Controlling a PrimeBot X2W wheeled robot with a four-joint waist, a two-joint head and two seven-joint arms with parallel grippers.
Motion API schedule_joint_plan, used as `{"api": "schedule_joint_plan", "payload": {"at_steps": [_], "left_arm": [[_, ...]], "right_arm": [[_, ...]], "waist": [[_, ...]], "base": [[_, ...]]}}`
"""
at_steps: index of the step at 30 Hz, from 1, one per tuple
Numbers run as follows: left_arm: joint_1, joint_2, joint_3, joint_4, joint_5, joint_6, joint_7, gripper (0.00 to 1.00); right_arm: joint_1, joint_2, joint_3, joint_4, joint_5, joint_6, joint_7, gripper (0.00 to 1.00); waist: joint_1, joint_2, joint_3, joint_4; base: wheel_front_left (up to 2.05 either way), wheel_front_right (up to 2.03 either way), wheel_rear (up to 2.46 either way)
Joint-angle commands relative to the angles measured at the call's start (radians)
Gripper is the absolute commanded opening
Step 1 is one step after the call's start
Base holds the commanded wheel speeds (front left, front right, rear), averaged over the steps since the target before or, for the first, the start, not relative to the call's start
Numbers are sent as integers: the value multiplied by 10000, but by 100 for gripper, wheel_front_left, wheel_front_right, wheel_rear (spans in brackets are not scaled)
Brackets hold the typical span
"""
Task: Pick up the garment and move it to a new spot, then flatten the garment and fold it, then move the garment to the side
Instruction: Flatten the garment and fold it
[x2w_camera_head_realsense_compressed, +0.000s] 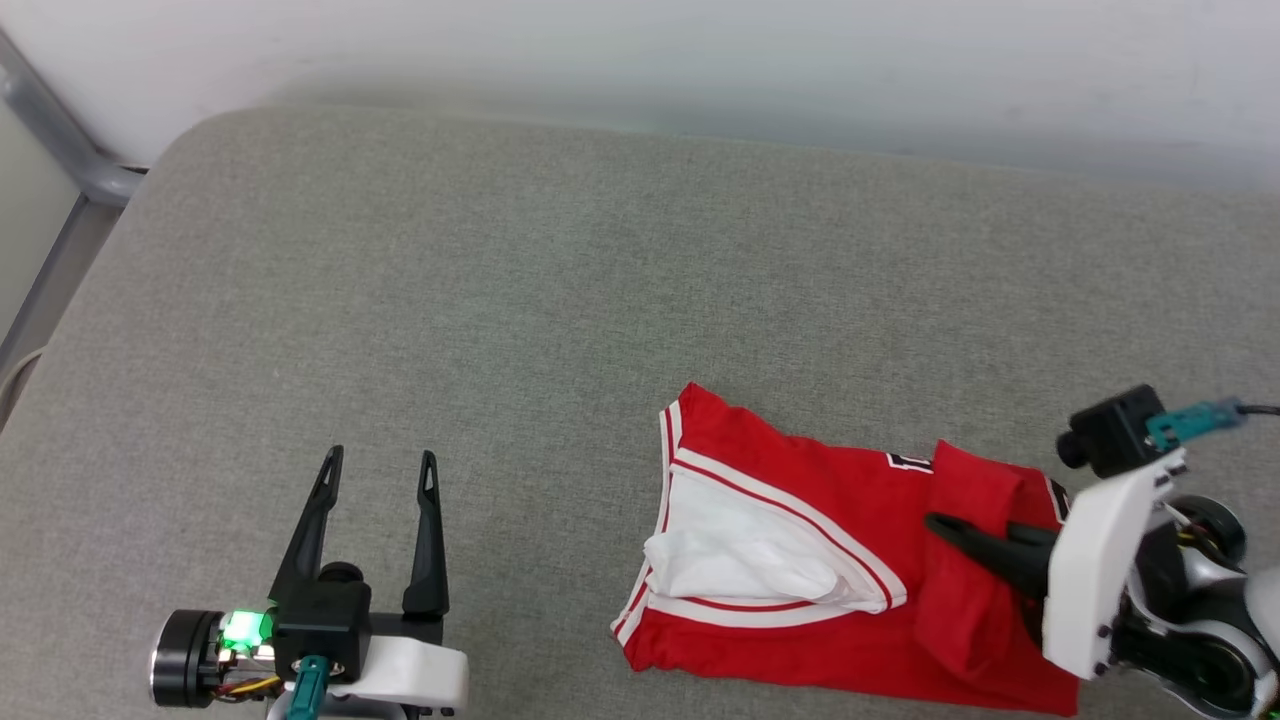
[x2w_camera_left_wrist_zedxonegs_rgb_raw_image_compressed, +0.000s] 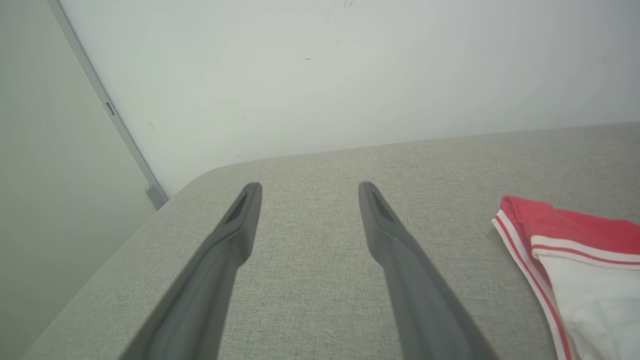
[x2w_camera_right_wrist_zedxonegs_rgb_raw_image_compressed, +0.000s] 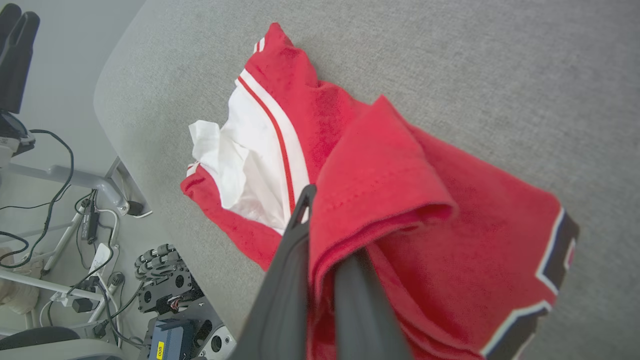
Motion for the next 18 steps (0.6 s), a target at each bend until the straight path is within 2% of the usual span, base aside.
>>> {"api": "schedule_joint_plan", "payload": {"at_steps": [1, 14, 15, 18], "left_arm": [[-164, -28, -37, 21, 13, -57, -50, 100], [-694, -90, -175, 47, -23, -70, -50, 100], [-728, -117, -197, 50, -30, -50, -50, 100], [-774, -135, -213, 60, -32, -29, -50, 100]], "right_arm": [[-452, 213, 272, 182, -119, -8, -45, 0], [-2724, 1335, 2395, 2225, -277, -8, -352, 0], [-3040, 1526, 2847, 2813, -304, -8, -485, 0], [-3274, 1633, 3210, 3463, -410, -8, -718, 0]], "waist": [[0, 0, 127, 125], [0, 0, 723, 645], [0, 0, 822, 722], [0, 0, 888, 770]], "base": [[0, 0, 0], [0, 0, 0], [0, 0, 0], [0, 0, 0]]}}
